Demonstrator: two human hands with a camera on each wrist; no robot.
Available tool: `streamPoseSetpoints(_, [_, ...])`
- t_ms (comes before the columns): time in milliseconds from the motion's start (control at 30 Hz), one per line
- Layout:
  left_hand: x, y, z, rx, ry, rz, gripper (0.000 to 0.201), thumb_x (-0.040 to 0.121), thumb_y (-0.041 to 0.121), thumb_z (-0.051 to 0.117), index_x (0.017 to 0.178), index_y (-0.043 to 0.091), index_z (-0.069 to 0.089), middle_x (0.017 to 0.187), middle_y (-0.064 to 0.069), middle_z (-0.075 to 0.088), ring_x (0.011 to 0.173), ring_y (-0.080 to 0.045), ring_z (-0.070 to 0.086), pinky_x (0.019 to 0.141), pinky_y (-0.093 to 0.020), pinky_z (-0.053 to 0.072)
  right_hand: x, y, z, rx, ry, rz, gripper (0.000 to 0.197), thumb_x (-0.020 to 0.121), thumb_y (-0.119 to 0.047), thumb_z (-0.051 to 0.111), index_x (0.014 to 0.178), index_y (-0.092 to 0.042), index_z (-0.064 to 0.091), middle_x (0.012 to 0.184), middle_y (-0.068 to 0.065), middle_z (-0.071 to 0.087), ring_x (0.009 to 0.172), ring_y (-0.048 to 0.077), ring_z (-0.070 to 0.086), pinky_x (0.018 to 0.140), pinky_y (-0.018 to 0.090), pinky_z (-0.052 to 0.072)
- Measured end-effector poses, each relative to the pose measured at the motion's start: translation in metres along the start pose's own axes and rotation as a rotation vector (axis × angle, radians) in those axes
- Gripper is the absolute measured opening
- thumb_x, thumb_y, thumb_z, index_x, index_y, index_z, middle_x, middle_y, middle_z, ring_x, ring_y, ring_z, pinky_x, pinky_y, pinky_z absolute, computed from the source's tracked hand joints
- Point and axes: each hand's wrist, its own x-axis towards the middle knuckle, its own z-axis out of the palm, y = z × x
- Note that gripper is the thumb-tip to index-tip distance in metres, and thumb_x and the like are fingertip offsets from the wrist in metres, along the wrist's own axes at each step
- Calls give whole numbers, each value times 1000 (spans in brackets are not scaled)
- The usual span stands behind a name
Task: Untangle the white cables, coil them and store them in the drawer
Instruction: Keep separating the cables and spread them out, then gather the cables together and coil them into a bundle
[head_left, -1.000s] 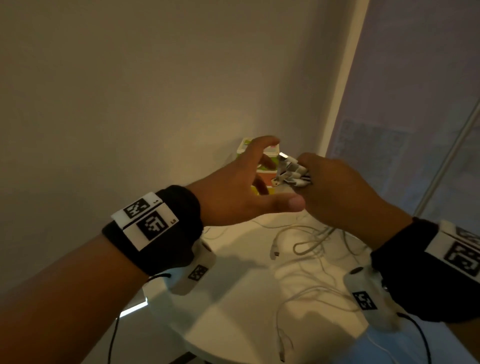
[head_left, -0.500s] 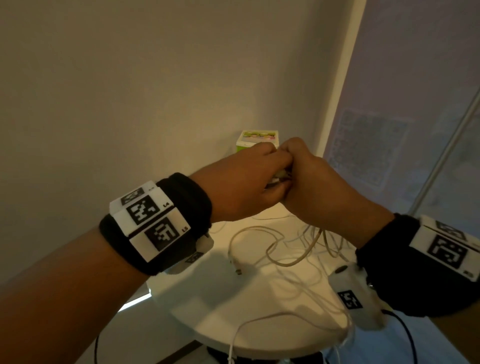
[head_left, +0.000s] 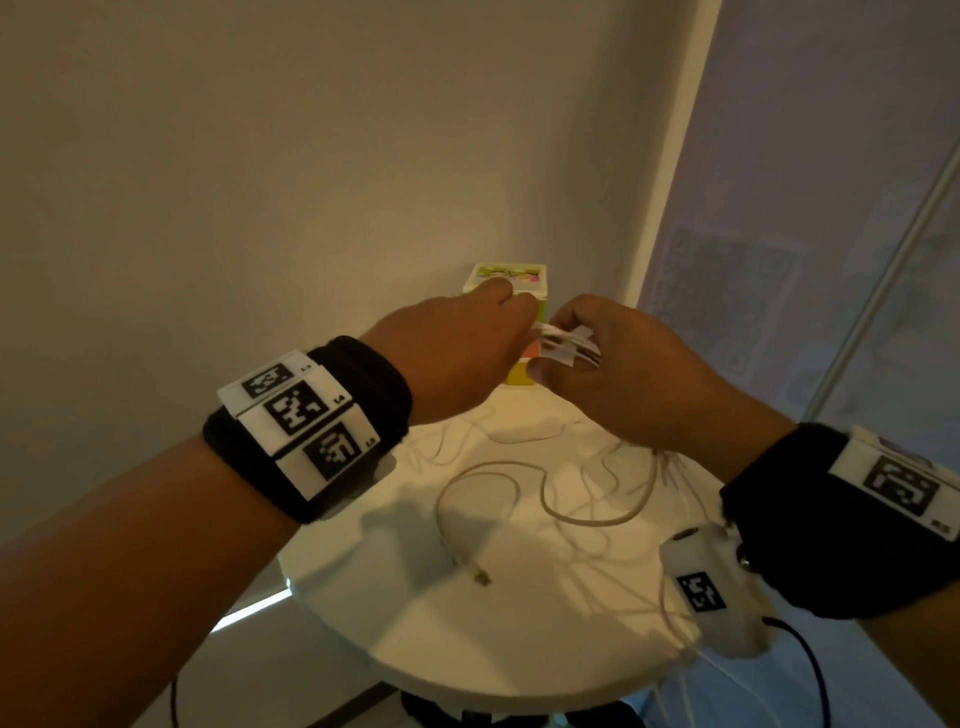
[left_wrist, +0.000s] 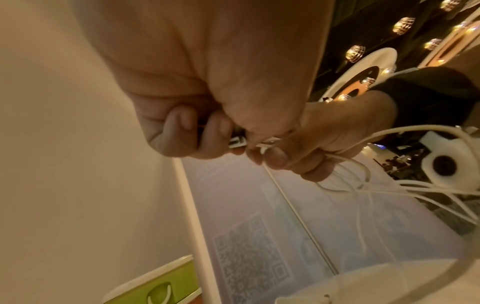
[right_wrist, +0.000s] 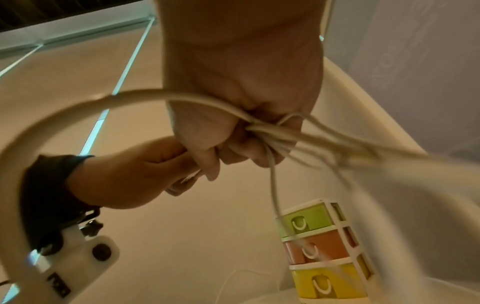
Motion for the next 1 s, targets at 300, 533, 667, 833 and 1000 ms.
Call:
streamPoseSetpoints(300, [6, -41, -9, -29, 164, -158, 28, 103, 32, 26, 109, 14, 46, 99, -5, 46, 69, -26, 54, 60, -38, 44, -14, 32, -45, -427, -33, 82, 30, 92, -47, 50, 68, -28, 54, 59, -7, 55, 54, 9, 51, 49, 26, 37])
streamPoseSetpoints(533, [8, -78, -29, -26, 291, -305, 30, 102, 30, 26, 106, 8, 46, 98, -12, 45, 75, -30, 49, 70, -44, 44, -35, 64, -71, -524, -42, 193, 35, 92, -50, 40, 74, -28, 60, 60, -3, 60, 52, 10, 52, 50, 29, 39])
streamPoseSetpoints(667, [0, -100, -33, -1, 299, -340, 29, 102, 27, 28, 103, 5, 47, 92, -12, 43, 72, -28, 45, 65, -39, 37, -54, 79, -70, -673, -141, 299, 51, 80, -70, 18, 72, -33, 51, 57, -5, 56, 52, 12, 54, 59, 38, 52])
streamPoseSetpoints(833, [2, -82, -29, -47, 236, -234, 29, 102, 30, 28, 103, 10, 49, 92, -5, 42, 74, -29, 49, 67, -38, 38, -45, 77, -66, -716, -415, 540, 71, 58, -89, 42, 109, -40, 47, 113, -6, 61, 95, 15, 56, 92, 44, 45])
streamPoseSetpoints(1000, [4, -53, -26, 2, 140, -147, 29, 102, 34, 28, 110, 14, 48, 100, -5, 45, 72, -28, 54, 67, -44, 47, -31, 21, -58, -339, -360, 380, 130, 41, -84, 66, 148, -35, 10, 158, -8, 19, 139, 15, 30, 112, 34, 30])
